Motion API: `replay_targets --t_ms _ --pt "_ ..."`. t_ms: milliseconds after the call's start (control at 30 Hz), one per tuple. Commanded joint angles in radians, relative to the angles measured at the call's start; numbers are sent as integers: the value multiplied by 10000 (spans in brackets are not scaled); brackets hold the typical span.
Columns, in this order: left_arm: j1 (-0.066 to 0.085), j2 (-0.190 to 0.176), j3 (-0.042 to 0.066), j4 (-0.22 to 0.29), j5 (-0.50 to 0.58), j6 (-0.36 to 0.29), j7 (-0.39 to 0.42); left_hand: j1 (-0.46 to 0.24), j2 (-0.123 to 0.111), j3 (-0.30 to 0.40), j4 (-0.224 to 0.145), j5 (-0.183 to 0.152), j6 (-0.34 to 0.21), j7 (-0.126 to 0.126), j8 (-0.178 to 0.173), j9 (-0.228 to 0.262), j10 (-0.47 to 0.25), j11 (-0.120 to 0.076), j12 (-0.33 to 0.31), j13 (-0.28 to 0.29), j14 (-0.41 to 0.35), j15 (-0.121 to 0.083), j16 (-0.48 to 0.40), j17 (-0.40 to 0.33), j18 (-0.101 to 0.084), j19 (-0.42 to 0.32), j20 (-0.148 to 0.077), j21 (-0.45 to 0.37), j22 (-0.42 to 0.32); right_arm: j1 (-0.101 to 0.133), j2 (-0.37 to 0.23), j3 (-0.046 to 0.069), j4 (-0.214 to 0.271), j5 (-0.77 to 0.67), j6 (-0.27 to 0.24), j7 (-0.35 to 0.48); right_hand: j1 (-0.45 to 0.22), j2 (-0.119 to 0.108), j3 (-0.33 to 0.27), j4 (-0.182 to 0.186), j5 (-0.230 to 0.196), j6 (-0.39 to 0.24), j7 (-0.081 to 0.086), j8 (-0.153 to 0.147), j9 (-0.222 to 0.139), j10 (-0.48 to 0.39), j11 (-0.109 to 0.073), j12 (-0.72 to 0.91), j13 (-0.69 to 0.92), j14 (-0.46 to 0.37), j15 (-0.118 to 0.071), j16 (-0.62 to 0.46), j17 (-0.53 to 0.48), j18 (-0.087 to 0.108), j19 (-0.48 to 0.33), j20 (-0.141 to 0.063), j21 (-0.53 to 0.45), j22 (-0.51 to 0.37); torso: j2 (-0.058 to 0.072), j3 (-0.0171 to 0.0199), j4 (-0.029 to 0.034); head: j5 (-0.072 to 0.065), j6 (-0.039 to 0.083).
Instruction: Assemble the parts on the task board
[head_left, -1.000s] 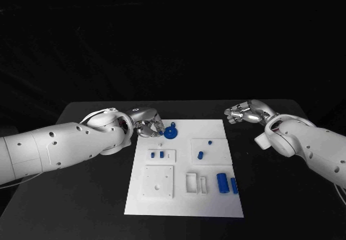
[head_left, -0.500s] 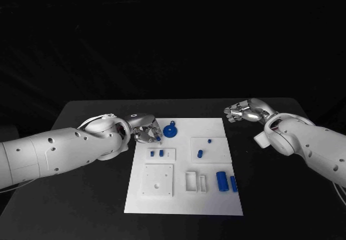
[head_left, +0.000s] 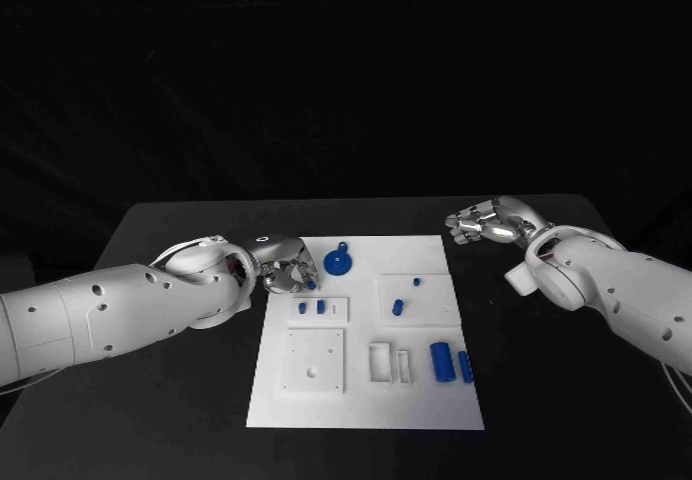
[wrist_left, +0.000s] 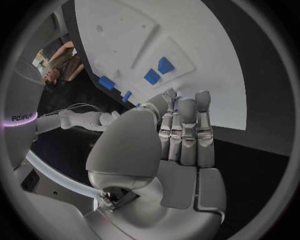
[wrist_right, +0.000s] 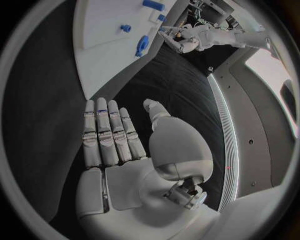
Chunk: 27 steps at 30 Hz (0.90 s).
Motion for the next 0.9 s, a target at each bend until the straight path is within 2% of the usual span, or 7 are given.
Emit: replay_targets --t_ms 33,233,500,767,900 --pt "-21 67 3 -40 -77 10 156 80 35 -15 -3 20 29 3 56 7 35 -8 -6 14 57 10 -24 15 132 62 -18 -35 205 -10 -9 7 15 62 -25 116 -89 -46 51 -2 64 59 -17 -49 3 5 -60 -25 -14 -30 -8 -26 -13 39 -3 -22 2 -11 0 -2 -4 -6 -16" --pt "-49 159 1 -200 -100 19 166 82 49 -4 -2 23 27 6 57 8 31 -6 -7 14 68 9 -29 24 135 67 -19 -34 205 -14 -14 7 32 66 -18 113 -107 -52 81 -14 68 58 -15 -50 3 2 -59 -24 -14 -32 -8 -27 -13 39 -3 -21 2 -11 0 6 -3 -11 -10" --pt "-169 322 2 -304 -149 -51 223 83 65 7 2 26 16 9 56 7 21 -3 -7 14 72 11 -36 34 138 71 -18 -32 206 -20 -20 8 42 67 1 108 -107 -52 81 -14 68 58 -15 -50 3 2 -59 -24 -14 -32 -8 -27 -13 39 -3 -21 2 -11 1 0 -2 -65 -5" --pt "-196 446 4 -390 -175 -60 252 91 68 16 -3 28 15 9 58 8 20 -3 -6 14 74 11 -39 37 142 75 -18 -29 207 -24 -21 8 51 69 4 106 -107 -52 81 -14 68 58 -15 -50 3 2 -59 -24 -14 -32 -8 -27 -13 39 -3 -21 2 -11 -1 8 -11 -72 -28" --pt "-200 488 4 -421 -222 -31 246 91 68 16 -3 28 15 9 58 8 20 -3 -6 14 74 11 -39 37 142 75 -18 -29 207 -25 -25 8 54 70 8 104 -107 -52 81 -14 68 58 -15 -50 3 2 -59 -24 -14 -32 -8 -27 -13 39 -3 -21 2 -11 2 6 0 -98 39"
